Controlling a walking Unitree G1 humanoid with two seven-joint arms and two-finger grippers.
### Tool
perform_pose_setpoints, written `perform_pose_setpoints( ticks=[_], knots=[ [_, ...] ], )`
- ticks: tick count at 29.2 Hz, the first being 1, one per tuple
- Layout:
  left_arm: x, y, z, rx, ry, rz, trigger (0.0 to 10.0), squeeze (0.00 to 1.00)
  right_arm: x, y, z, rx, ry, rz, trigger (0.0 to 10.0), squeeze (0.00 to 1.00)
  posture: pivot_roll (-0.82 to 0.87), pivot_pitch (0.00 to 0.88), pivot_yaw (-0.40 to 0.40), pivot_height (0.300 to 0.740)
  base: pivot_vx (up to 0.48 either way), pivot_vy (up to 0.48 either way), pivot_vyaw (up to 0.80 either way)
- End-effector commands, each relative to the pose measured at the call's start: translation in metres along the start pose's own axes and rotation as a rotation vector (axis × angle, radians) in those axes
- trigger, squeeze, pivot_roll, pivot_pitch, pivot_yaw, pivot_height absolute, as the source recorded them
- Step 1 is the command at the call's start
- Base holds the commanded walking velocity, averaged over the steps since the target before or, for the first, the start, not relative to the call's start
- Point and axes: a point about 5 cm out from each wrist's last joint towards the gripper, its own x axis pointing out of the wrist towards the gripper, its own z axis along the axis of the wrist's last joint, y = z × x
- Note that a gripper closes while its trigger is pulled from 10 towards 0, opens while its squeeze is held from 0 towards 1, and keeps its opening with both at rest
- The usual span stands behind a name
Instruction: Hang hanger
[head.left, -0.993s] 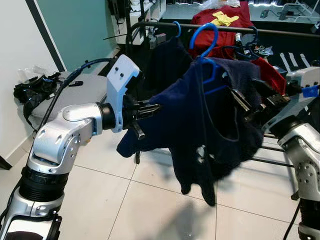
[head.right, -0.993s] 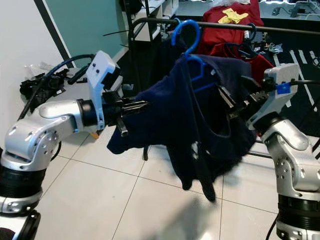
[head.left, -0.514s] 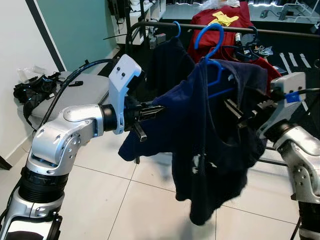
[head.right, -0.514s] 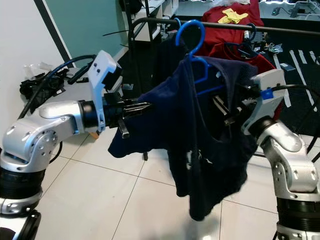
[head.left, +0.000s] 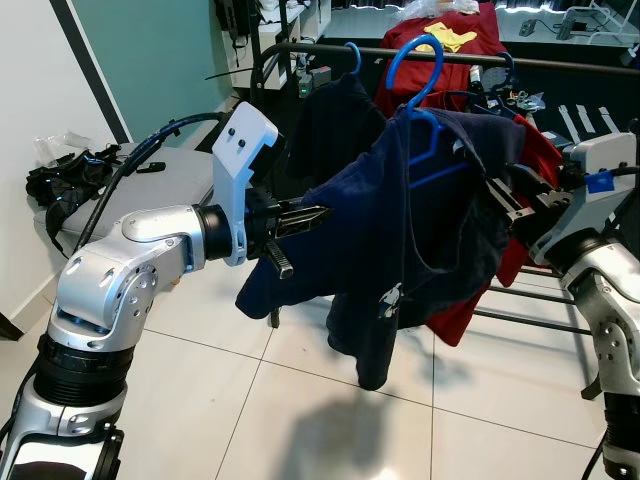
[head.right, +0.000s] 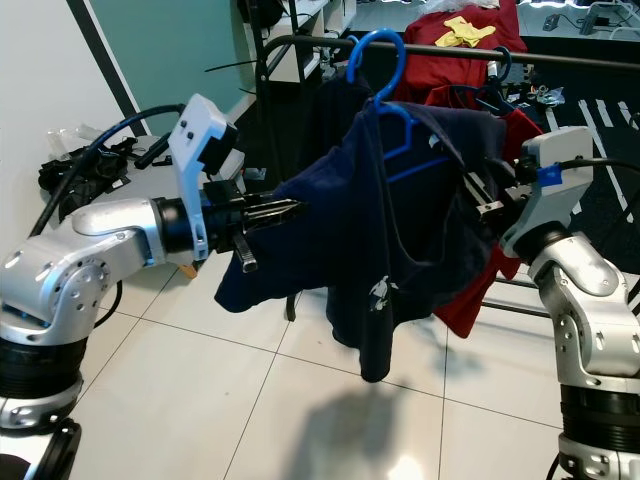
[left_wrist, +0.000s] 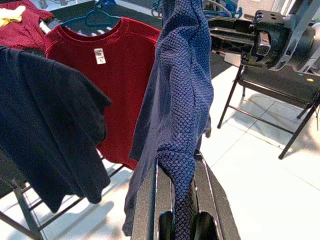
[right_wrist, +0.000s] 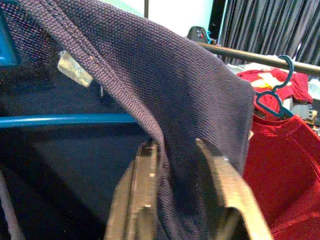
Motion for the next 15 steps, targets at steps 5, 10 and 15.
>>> perform_pose_setpoints(
  ticks=[5, 10, 15],
  knots=[
    [-0.005, 0.001, 0.011, 0.029, -0.038, 0.010, 10.0, 0.00, 0.000, -0.004, 0.002, -0.029, -0.008, -0.016, 0.0, 0.00, 0.03, 0.112, 0.036, 0.740, 0.000, 0.000, 0.00],
    [-0.004, 0.002, 0.010, 0.030, -0.036, 0.016, 10.0, 0.00, 0.000, -0.008, 0.005, -0.021, -0.026, -0.030, 0.0, 0.00, 0.03, 0.115, 0.034, 0.740, 0.000, 0.000, 0.00],
    [-0.009, 0.021, -0.020, 0.115, 0.101, 0.123, 10.0, 0.00, -0.002, -0.024, 0.022, -0.039, -0.078, -0.062, 0.0, 0.00, 0.03, 0.119, 0.035, 0.740, 0.000, 0.000, 0.00]
  ],
)
